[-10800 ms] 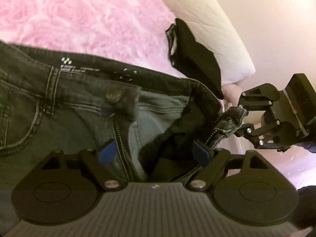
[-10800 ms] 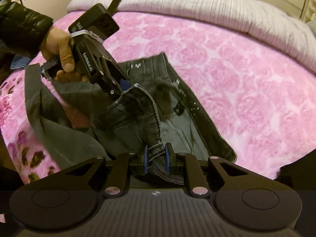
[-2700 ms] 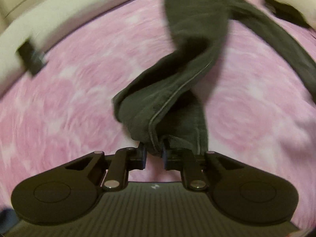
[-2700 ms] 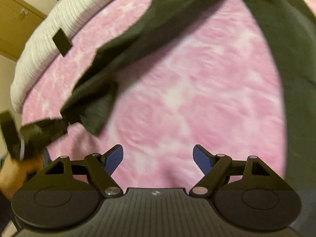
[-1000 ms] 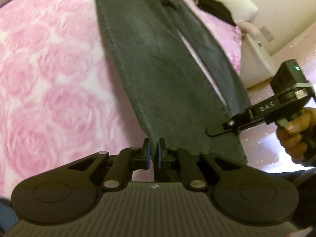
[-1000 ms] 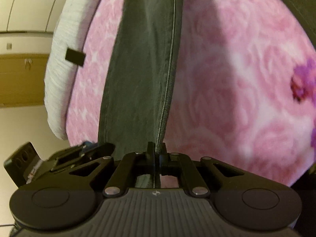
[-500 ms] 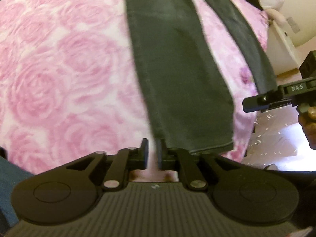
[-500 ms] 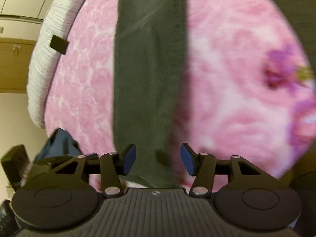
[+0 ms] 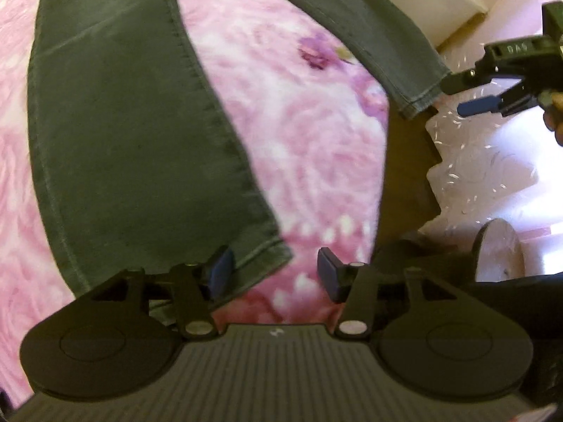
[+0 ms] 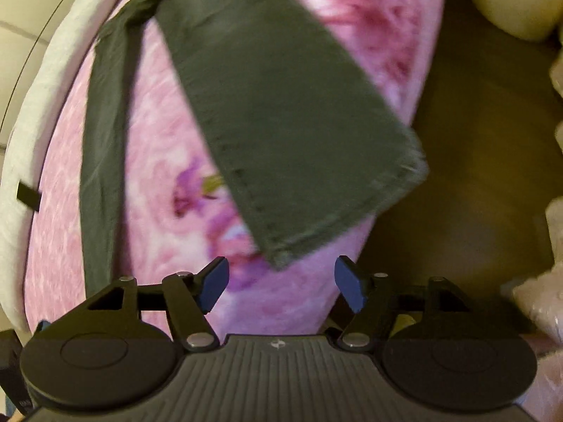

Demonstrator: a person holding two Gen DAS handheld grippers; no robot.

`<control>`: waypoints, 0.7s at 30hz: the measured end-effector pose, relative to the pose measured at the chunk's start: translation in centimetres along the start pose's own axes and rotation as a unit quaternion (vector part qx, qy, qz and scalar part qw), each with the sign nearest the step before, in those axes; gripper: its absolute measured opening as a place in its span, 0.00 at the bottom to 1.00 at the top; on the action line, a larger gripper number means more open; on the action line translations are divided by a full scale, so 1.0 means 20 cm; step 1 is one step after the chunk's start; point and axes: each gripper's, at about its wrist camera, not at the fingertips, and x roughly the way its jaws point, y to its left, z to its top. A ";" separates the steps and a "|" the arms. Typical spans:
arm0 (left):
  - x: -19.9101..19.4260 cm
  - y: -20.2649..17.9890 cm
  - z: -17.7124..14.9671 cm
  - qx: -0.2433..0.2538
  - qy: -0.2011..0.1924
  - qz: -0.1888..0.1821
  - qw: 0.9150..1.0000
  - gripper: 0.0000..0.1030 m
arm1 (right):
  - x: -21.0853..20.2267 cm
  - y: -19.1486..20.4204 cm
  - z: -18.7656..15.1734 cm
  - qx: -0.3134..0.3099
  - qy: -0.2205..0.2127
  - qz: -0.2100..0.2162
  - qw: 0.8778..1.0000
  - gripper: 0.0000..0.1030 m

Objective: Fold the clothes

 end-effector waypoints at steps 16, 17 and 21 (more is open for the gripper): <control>-0.93 -0.23 0.20 -0.170 -0.149 0.153 0.962 0.95 | -0.63 0.48 0.07 -0.203 -0.068 -0.048 0.976 0.86; -0.98 -0.26 0.21 -0.172 -0.157 0.163 0.959 0.98 | -0.68 0.53 0.07 -0.224 -0.078 -0.055 0.970 0.86; -1.12 -0.35 0.21 -0.173 -0.164 0.174 0.955 0.99 | -0.86 0.68 0.02 -0.279 -0.105 -0.071 0.952 0.86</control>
